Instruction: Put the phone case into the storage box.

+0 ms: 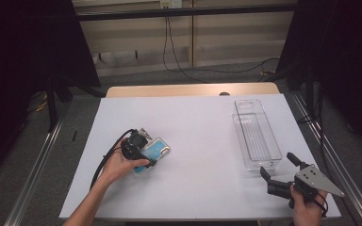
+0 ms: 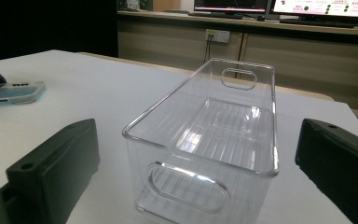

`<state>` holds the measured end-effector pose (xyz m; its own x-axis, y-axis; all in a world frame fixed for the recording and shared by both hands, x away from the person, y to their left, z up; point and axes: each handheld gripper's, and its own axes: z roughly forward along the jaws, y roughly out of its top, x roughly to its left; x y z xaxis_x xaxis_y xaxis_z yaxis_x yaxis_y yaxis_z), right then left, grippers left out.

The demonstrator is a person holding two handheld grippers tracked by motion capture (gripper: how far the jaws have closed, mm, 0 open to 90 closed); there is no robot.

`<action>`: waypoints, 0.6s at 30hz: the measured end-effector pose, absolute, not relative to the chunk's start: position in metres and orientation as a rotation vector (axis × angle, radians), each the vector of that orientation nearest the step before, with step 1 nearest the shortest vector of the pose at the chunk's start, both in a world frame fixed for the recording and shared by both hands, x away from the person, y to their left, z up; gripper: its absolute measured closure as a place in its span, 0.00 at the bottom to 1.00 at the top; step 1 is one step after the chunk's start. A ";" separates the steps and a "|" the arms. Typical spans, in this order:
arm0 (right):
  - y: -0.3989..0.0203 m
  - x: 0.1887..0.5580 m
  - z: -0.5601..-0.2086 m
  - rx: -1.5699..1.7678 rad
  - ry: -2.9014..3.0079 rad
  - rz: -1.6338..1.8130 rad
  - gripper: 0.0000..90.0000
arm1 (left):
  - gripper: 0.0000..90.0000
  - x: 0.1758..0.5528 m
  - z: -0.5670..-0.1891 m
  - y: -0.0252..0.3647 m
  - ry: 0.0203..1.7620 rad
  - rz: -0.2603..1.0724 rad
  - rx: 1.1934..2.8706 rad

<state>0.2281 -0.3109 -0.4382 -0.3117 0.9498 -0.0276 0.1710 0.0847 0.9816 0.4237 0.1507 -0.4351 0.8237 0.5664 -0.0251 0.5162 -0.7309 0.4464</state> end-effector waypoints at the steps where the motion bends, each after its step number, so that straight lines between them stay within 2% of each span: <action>1: -0.311 0.228 -0.438 1.135 1.606 1.300 0.00 | 0.19 0.424 -0.435 0.151 0.805 0.156 2.565; 7: -0.311 0.228 -0.438 1.135 1.605 1.301 0.00 | 0.19 0.425 -0.434 0.152 0.858 0.135 2.514; 18: -0.311 0.228 -0.438 1.133 1.605 1.302 0.00 | 0.19 0.419 -0.425 0.157 0.882 0.233 2.414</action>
